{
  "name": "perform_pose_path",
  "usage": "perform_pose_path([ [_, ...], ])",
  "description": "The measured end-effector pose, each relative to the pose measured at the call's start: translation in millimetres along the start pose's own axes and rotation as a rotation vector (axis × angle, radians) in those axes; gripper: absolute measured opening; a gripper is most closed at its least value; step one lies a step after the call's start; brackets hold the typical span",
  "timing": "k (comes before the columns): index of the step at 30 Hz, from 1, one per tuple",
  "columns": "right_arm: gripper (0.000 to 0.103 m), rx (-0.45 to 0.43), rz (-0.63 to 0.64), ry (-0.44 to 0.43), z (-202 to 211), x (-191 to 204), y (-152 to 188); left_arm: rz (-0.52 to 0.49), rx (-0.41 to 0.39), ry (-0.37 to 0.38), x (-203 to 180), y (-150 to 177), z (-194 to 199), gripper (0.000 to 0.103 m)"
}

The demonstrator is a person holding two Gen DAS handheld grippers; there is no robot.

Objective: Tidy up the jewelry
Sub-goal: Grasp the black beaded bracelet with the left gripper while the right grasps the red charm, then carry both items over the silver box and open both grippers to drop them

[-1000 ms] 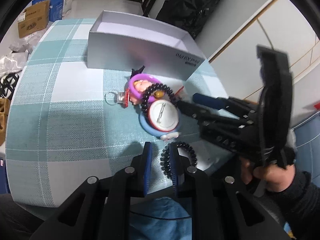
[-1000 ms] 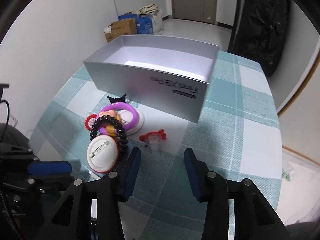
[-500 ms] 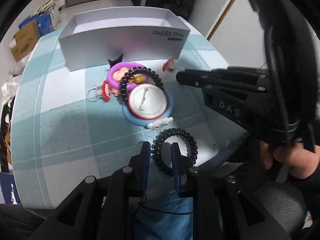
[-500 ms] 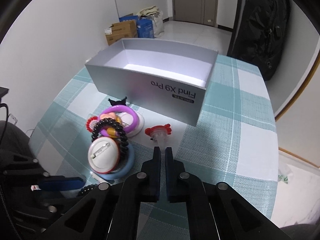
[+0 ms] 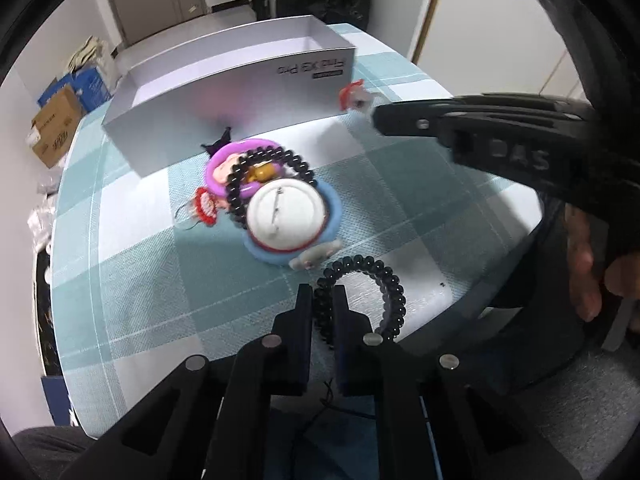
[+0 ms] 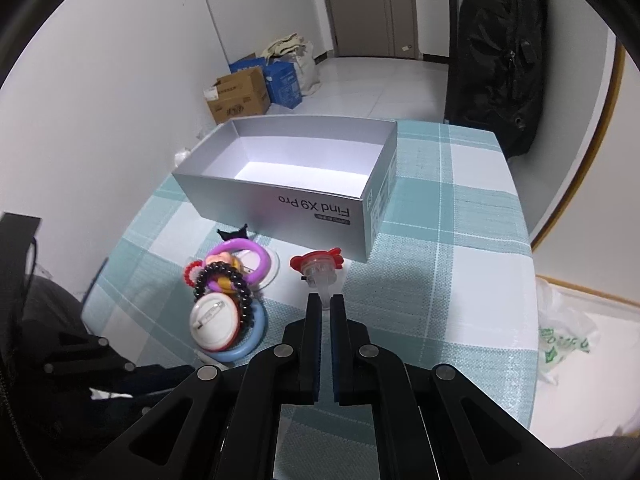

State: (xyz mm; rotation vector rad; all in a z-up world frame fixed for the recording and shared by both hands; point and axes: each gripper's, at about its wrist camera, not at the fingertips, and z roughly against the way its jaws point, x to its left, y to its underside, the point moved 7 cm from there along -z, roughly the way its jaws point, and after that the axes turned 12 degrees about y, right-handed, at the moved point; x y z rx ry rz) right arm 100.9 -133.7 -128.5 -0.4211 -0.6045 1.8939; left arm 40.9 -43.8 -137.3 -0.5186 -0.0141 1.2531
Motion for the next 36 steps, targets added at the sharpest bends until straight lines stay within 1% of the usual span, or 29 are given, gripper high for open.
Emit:
perform_pose_path([
  [2,0.003,-0.008,-0.009,0.0,1,-2,-1,0.018,-0.015,0.003,4,-2,6,0.005],
  [7,0.003,-0.011,-0.049,-0.024,5,-8,-3,0.044,-0.091,0.014,12,-12,32,0.005],
  [11,0.003,-0.028,-0.069,-0.06,10,-8,-6,0.105,-0.149,0.04,23,-20,45,0.005],
  [15,0.003,-0.062,-0.091,-0.108,21,-5,-13,0.142,-0.219,0.051,32,-37,59,0.005],
  [19,0.003,-0.09,-0.098,-0.133,28,-4,-25,0.173,-0.267,0.08,38,-59,58,0.005],
  [22,0.003,-0.107,-0.092,-0.144,32,-3,-37,0.184,-0.297,0.08,48,-76,61,0.005],
  [23,0.003,-0.11,-0.093,-0.15,32,-3,-41,0.184,-0.304,0.083,47,-77,60,0.005],
  [28,0.003,-0.116,-0.108,-0.18,27,-2,-69,0.186,-0.323,0.094,58,-101,57,0.005],
  [33,0.003,-0.111,-0.112,-0.193,12,-2,-96,0.193,-0.307,0.115,74,-123,43,0.005],
  [36,0.003,-0.081,-0.116,-0.2,-2,-3,-103,0.208,-0.287,0.128,82,-131,32,0.005],
])
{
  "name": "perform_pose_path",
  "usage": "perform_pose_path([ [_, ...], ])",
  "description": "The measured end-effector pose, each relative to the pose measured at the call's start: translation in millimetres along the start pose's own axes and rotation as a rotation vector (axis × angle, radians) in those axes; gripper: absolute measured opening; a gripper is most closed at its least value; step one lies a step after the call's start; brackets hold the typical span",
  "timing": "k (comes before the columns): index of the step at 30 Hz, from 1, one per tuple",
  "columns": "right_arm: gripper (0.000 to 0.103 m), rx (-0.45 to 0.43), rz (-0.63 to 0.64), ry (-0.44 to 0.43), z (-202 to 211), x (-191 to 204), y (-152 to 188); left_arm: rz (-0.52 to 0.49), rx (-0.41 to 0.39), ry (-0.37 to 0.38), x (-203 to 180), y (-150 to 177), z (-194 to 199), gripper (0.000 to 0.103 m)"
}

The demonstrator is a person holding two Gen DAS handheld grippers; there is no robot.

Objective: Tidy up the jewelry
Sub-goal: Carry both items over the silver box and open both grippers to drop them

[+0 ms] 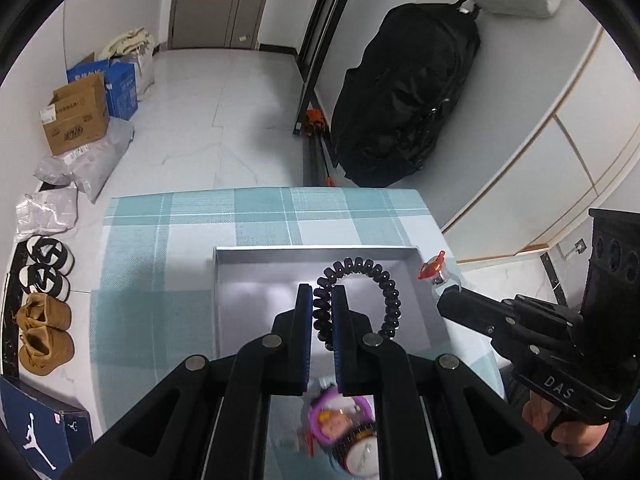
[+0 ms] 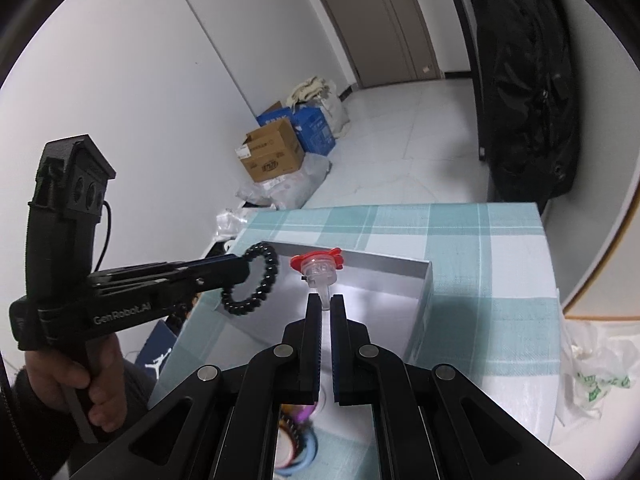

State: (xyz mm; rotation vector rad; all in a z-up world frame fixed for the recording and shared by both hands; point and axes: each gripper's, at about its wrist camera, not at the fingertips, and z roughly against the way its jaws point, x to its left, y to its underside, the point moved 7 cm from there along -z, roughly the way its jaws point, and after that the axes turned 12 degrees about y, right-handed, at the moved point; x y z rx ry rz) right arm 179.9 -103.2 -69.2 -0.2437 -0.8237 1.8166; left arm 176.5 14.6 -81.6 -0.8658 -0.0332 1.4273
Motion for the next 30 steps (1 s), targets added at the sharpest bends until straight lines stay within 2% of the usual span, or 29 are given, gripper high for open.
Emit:
perform_pose_path([
  [7,0.003,0.082,-0.004,-0.024,-32,-3,0,0.03,0.041,0.057,12,-5,-19,0.005],
  [11,0.008,0.105,0.024,-0.023,-45,-1,1,0.057,0.088,0.082,15,-6,-28,0.008],
  [12,0.012,0.101,0.036,-0.006,-46,-1,1,0.063,0.097,0.076,18,-6,-29,0.01],
  [13,0.019,0.099,0.043,0.006,-46,-2,1,0.067,0.1,0.071,20,-6,-30,0.017],
  [14,0.024,0.092,0.044,0.011,-44,-3,1,0.073,0.1,0.069,22,-6,-29,0.029],
  [16,0.045,0.066,0.043,0.008,-38,-5,1,0.081,0.086,0.093,23,-7,-26,0.044],
  [21,0.067,-0.004,0.025,-0.011,-16,-9,-3,0.064,0.036,0.092,16,-10,-11,0.046],
  [24,0.07,-0.042,0.008,-0.026,-2,-11,-5,0.042,0.023,0.069,10,-7,-6,0.046],
  [26,0.076,-0.064,0.002,-0.041,7,-12,-6,0.025,0.009,0.042,7,-4,1,0.047],
  [28,0.086,-0.086,-0.006,-0.055,16,-11,-6,0.011,-0.01,0.007,4,-2,7,0.047],
  [30,0.088,-0.105,-0.01,-0.067,24,-10,-5,-0.014,-0.035,-0.01,-1,2,16,0.047],
])
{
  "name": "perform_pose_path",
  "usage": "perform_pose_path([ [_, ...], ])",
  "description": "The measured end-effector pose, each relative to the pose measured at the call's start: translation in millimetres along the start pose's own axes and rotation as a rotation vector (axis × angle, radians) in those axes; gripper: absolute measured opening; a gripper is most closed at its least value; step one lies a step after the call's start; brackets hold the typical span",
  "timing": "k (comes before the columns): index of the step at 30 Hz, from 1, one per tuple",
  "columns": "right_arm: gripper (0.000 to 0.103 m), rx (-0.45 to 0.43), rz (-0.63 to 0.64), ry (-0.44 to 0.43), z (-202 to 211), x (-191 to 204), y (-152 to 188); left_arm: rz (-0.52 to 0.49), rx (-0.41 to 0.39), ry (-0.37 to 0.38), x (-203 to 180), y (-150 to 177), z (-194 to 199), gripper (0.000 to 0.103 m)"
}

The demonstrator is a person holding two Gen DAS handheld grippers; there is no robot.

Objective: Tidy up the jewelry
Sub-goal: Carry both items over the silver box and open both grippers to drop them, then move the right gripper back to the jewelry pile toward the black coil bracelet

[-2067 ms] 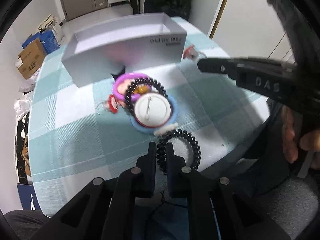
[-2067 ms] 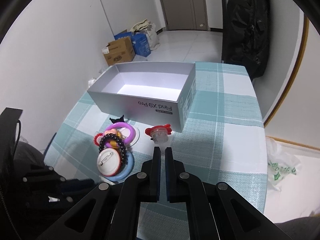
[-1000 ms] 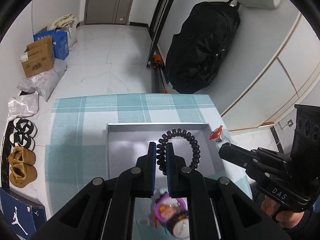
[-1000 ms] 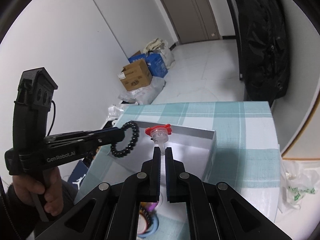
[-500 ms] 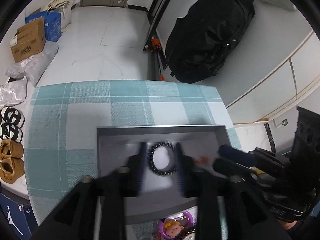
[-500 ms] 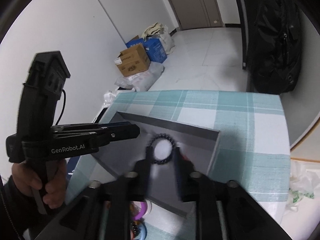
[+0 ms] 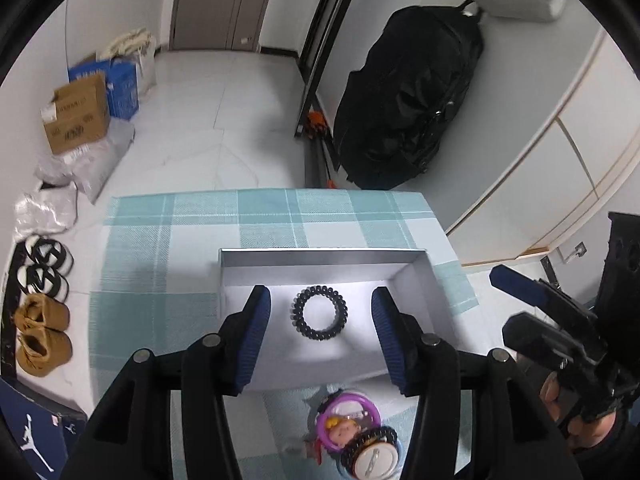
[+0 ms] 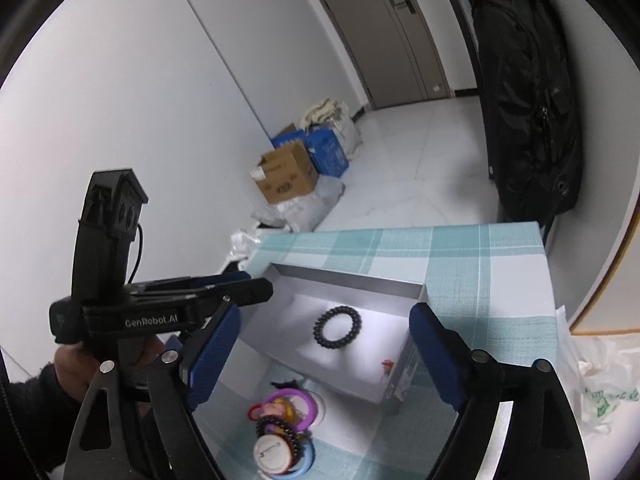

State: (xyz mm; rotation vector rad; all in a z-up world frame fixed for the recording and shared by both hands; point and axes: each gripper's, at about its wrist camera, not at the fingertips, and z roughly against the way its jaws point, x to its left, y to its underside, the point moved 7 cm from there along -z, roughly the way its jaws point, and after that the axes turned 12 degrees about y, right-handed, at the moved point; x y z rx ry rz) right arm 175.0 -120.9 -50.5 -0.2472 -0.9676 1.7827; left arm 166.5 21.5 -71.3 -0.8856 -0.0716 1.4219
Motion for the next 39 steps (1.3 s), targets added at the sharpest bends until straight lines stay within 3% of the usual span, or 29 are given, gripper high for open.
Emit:
perform_pose_path([
  [3,0.098,-0.007,-0.001,-0.003,8,1,4,-0.011,-0.038,-0.031,-5,6,12,0.048],
  [4,0.101,-0.012,0.001,0.0,11,1,6,0.0,-0.046,-0.042,-5,9,15,0.053],
  [5,0.102,-0.024,0.006,0.004,14,2,8,0.018,-0.056,-0.051,-4,13,18,0.06],
  [9,0.103,-0.039,0.019,0.013,24,3,20,0.048,-0.094,-0.058,-6,26,28,0.065],
  [11,0.103,-0.049,0.026,0.023,29,2,26,0.054,-0.099,-0.059,-7,35,30,0.076],
  [13,0.103,-0.059,0.03,0.044,33,0,33,0.059,-0.106,-0.07,-8,47,32,0.079],
  [19,0.103,-0.026,-0.018,0.082,32,-11,51,0.077,-0.07,-0.102,-8,84,27,0.08],
  [26,0.103,-0.024,0.051,0.114,35,-3,63,0.02,0.0,-0.118,-21,106,11,0.08],
  [30,0.103,0.029,0.049,0.115,31,-4,75,0.016,0.032,-0.118,-22,118,6,0.08],
  [39,0.102,0.159,0.042,-0.018,8,17,97,0.07,0.098,-0.133,-3,134,6,0.08],
])
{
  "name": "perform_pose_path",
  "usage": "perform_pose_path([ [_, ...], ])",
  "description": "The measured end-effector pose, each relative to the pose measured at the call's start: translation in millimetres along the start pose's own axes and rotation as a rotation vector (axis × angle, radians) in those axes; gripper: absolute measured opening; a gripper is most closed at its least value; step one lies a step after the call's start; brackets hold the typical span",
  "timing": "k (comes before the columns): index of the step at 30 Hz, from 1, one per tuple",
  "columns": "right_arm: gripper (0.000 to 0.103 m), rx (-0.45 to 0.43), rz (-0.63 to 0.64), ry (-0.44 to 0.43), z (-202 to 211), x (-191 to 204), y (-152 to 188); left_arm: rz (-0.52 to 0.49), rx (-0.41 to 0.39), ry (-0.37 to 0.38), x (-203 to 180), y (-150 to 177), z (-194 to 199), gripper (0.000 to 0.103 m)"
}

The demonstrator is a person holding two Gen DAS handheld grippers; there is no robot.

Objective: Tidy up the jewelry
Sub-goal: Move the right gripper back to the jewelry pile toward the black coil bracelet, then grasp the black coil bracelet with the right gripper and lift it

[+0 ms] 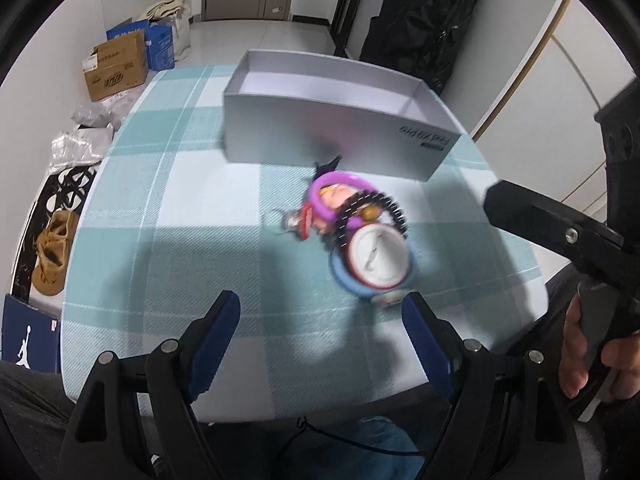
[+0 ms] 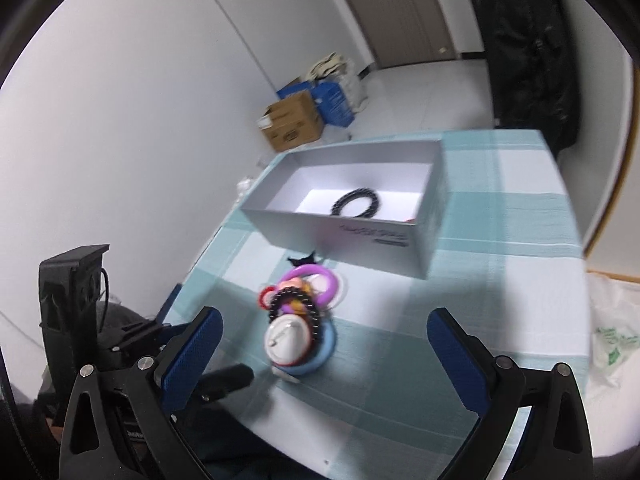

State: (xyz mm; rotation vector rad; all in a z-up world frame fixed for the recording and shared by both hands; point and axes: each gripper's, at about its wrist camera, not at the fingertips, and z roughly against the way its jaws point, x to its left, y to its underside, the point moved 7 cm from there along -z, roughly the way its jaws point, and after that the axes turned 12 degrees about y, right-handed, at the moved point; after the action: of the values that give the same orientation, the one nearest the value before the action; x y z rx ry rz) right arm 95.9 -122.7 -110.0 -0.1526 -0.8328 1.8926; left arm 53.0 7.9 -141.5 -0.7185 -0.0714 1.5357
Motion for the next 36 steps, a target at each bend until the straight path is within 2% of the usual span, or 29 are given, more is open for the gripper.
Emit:
perform_pose_path([
  [2,0.096,0.024,0.013,-0.004,-11,6,0,0.022,-0.004,0.003,6,1,2,0.08],
  [6,0.069,0.094,0.024,0.012,-36,13,5,0.081,-0.003,0.015,18,6,3,0.08],
  [8,0.06,0.119,0.026,0.028,-44,13,7,0.106,-0.006,0.021,23,6,4,0.08],
  [10,0.04,0.124,0.031,0.029,-47,14,7,0.12,-0.013,0.033,24,2,4,0.08],
  [12,0.031,0.12,0.045,0.032,-48,17,7,0.127,-0.02,0.045,24,0,3,0.08],
  [14,0.027,0.124,0.049,0.038,-50,17,8,0.124,-0.025,0.053,22,-1,3,0.08],
  [16,0.017,0.137,0.05,0.036,-52,17,10,0.111,-0.027,0.061,18,-2,2,0.08],
  [18,0.013,0.139,0.055,0.027,-53,18,9,0.097,-0.026,0.069,16,-2,2,0.08],
  [25,0.009,0.144,0.057,0.027,-50,16,7,0.07,-0.018,0.084,12,-2,2,0.08],
  [32,0.008,0.083,0.03,0.033,-33,10,-5,0.067,-0.051,0.101,6,-8,6,0.08],
  [36,0.008,0.042,0.014,0.037,-20,5,-11,0.028,-0.038,0.096,-7,-12,-2,0.08],
])
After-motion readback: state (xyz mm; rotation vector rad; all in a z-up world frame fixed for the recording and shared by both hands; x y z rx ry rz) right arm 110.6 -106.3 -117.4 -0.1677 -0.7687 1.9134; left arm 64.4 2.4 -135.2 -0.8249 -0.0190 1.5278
